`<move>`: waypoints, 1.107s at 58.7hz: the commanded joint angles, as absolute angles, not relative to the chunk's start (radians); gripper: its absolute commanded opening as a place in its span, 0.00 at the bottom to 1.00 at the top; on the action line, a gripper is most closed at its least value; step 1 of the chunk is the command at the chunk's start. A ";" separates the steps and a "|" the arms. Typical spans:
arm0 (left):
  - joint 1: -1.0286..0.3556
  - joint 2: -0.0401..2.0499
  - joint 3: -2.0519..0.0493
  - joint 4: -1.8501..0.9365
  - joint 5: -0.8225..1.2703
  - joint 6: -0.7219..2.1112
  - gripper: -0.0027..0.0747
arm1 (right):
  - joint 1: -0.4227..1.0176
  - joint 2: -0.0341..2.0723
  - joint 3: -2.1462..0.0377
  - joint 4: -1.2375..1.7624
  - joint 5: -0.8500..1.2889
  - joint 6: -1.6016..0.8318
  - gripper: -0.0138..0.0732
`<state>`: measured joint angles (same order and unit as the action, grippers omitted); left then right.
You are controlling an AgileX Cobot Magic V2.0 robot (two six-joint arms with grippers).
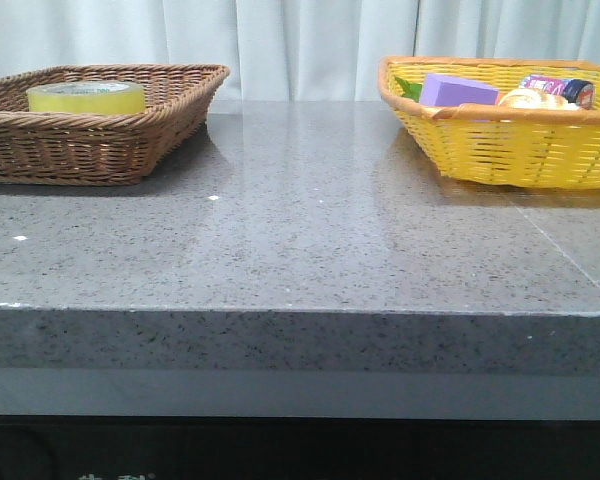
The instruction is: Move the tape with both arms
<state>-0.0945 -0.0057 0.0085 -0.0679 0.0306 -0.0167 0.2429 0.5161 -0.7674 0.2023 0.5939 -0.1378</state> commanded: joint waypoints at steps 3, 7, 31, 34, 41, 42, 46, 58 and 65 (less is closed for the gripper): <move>-0.092 -0.026 0.047 -0.077 -0.050 -0.016 0.01 | 0.157 0.406 -0.638 0.195 0.356 -0.151 0.08; -0.092 -0.026 0.047 -0.077 -0.050 -0.016 0.01 | 0.125 0.347 -0.536 0.195 0.261 -0.151 0.08; -0.092 -0.026 0.047 -0.077 -0.050 -0.016 0.01 | 0.008 -0.019 -0.051 0.196 -0.012 -0.151 0.08; -0.092 -0.026 0.047 -0.077 -0.050 -0.016 0.01 | 0.008 -0.033 -0.023 0.196 -0.030 -0.151 0.08; -0.092 -0.026 0.047 -0.077 -0.050 -0.016 0.01 | 0.010 -0.037 0.001 0.200 -0.032 -0.151 0.08; -0.092 -0.026 0.047 -0.077 -0.050 -0.016 0.01 | 0.010 -0.037 0.001 0.201 -0.033 -0.151 0.08; -0.092 -0.023 0.047 -0.077 -0.050 -0.016 0.01 | 0.010 -0.037 0.001 0.201 -0.036 -0.151 0.08; -0.092 -0.023 0.047 -0.077 -0.050 -0.016 0.01 | 0.010 -0.037 0.001 0.201 -0.035 -0.151 0.08; -0.092 -0.023 0.047 -0.077 -0.050 -0.016 0.01 | 0.010 -0.037 0.001 0.201 -0.036 -0.151 0.08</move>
